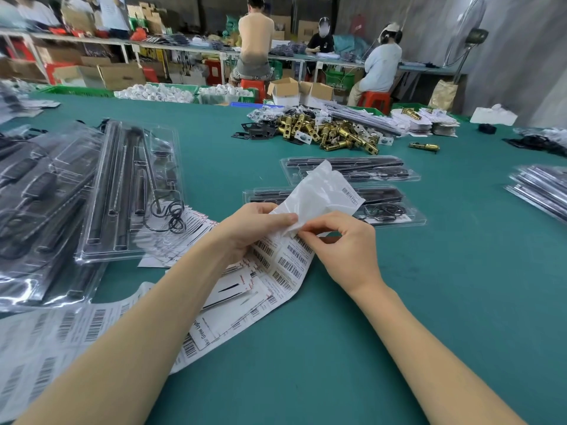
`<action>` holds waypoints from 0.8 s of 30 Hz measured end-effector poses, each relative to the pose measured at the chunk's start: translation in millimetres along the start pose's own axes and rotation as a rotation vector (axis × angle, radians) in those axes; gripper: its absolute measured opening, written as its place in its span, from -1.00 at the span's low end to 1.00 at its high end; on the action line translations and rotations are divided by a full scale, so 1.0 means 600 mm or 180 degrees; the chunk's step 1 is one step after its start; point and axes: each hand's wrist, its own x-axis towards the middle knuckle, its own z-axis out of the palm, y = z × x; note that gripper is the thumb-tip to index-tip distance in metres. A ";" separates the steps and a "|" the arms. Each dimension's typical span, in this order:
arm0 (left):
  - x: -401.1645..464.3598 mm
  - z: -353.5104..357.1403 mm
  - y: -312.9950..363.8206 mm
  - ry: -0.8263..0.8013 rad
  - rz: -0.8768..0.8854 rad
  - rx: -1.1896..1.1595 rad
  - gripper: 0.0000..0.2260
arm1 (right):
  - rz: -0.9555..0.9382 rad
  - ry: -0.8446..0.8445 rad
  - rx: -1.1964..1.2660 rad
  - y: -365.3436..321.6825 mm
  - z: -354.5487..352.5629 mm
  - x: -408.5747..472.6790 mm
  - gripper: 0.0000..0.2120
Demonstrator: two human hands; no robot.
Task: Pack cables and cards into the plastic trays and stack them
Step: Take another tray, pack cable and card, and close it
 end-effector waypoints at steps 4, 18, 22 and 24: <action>0.000 0.001 -0.001 0.0011 0.0010 0.0014 -0.79 | 0.0089 -0.0096 0.0112 0.003 -0.007 0.002 -0.88; -0.004 0.047 -0.027 0.0752 0.1445 0.2684 -0.65 | 0.1365 -0.0330 0.1591 -0.004 -0.100 0.053 -0.88; -0.007 0.072 -0.029 -0.0030 0.1859 0.2751 -0.73 | 0.1654 -0.0213 0.1232 0.003 -0.105 0.064 -0.80; -0.006 0.078 -0.030 -0.0089 0.2087 0.2801 -0.74 | 0.1747 -0.0308 0.0970 0.004 -0.094 0.061 -0.81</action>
